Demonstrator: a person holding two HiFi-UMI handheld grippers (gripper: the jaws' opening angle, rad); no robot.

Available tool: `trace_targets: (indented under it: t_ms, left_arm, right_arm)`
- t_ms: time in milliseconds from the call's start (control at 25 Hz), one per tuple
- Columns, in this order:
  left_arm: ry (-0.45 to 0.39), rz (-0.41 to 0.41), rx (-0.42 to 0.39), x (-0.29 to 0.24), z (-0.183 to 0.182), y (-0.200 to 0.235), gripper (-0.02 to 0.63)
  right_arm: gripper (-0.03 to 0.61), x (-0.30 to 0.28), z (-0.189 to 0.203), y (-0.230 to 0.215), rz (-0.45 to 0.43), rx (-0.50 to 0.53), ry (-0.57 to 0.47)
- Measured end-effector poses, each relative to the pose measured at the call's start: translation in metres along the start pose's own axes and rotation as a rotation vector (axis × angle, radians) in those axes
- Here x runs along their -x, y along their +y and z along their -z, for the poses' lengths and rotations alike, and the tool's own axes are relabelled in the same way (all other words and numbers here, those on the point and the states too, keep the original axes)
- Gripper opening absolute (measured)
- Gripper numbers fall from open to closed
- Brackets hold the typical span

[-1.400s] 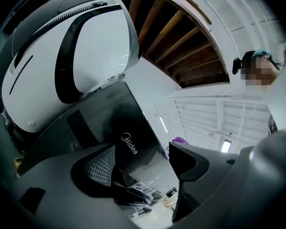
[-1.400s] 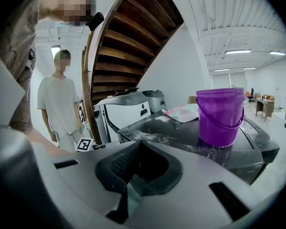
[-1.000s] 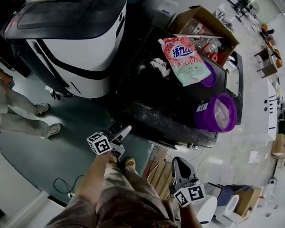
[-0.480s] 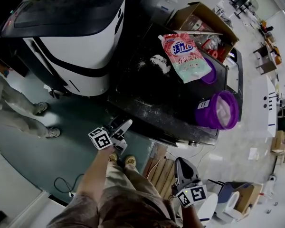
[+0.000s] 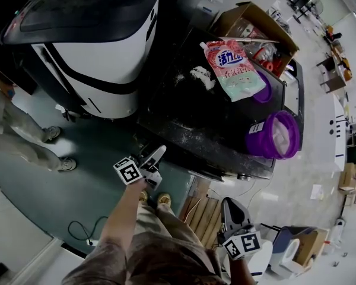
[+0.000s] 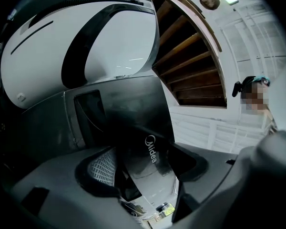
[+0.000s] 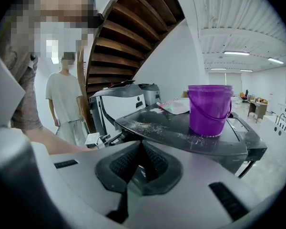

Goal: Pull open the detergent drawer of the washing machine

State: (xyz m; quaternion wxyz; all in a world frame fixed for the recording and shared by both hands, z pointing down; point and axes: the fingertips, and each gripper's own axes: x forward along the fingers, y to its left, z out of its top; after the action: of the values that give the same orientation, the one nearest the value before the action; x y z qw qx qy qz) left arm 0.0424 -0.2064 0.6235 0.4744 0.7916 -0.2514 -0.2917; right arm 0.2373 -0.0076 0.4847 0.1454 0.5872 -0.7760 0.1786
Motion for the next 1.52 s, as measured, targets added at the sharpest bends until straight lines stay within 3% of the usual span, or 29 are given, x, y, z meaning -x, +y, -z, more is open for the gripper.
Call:
trace_targets:
  t_ms: [1520]
  left_arm:
    - [-0.004, 0.006, 0.013, 0.082, 0.025, -0.031, 0.328]
  right_arm:
    - [0.005, -0.012, 0.003, 0.045, -0.133, 0.04, 0.009]
